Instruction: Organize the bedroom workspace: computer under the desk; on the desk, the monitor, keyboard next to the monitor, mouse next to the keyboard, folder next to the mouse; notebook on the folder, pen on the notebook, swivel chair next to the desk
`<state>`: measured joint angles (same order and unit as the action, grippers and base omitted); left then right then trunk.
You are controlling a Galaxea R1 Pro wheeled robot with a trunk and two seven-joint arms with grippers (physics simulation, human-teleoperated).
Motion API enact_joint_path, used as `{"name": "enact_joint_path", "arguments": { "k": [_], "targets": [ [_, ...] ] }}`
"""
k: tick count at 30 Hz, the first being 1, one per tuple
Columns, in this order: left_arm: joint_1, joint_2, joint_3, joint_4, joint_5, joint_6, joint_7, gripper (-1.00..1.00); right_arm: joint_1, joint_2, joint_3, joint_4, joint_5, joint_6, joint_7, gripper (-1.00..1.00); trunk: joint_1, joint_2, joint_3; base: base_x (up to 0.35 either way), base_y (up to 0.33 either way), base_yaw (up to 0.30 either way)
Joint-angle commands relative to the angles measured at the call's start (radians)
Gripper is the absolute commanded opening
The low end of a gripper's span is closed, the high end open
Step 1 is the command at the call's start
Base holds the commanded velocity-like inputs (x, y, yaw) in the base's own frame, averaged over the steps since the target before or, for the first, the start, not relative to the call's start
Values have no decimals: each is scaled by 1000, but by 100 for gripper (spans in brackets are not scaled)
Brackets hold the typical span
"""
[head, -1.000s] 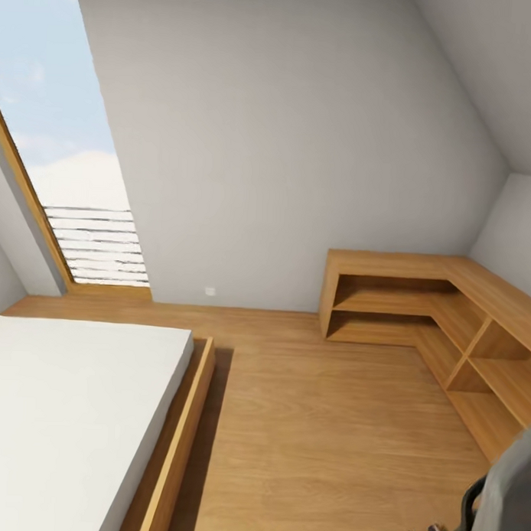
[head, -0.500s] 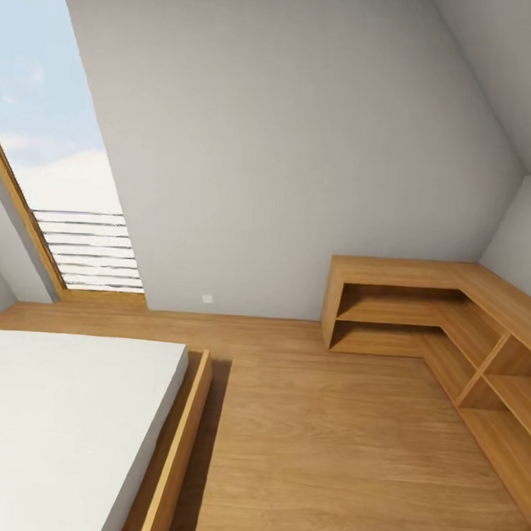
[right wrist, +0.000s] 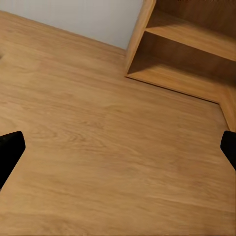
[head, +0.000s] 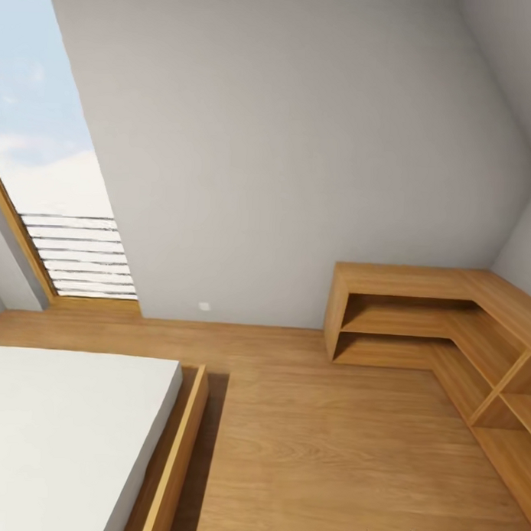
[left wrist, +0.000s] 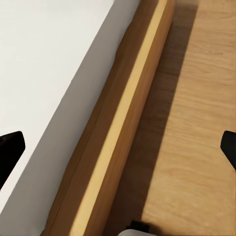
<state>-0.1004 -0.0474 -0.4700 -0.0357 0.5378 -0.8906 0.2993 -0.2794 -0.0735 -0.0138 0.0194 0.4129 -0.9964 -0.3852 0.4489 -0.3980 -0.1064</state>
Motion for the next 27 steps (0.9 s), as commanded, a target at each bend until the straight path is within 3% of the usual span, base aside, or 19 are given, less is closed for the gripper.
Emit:
{"name": "enact_joint_path", "arguments": {
  "k": [1,27],
  "targets": [
    [-1,0,-9,0,4,-2,6,100,-1,0,-2,2,11,-2,-9,100,1,-2,-2,321,0,0],
    [-1,0,-9,0,5,-1,6,100,-1,3,-2,2,10,-2,-9,100,1,-2,-2,321,0,0]
  ]
}}
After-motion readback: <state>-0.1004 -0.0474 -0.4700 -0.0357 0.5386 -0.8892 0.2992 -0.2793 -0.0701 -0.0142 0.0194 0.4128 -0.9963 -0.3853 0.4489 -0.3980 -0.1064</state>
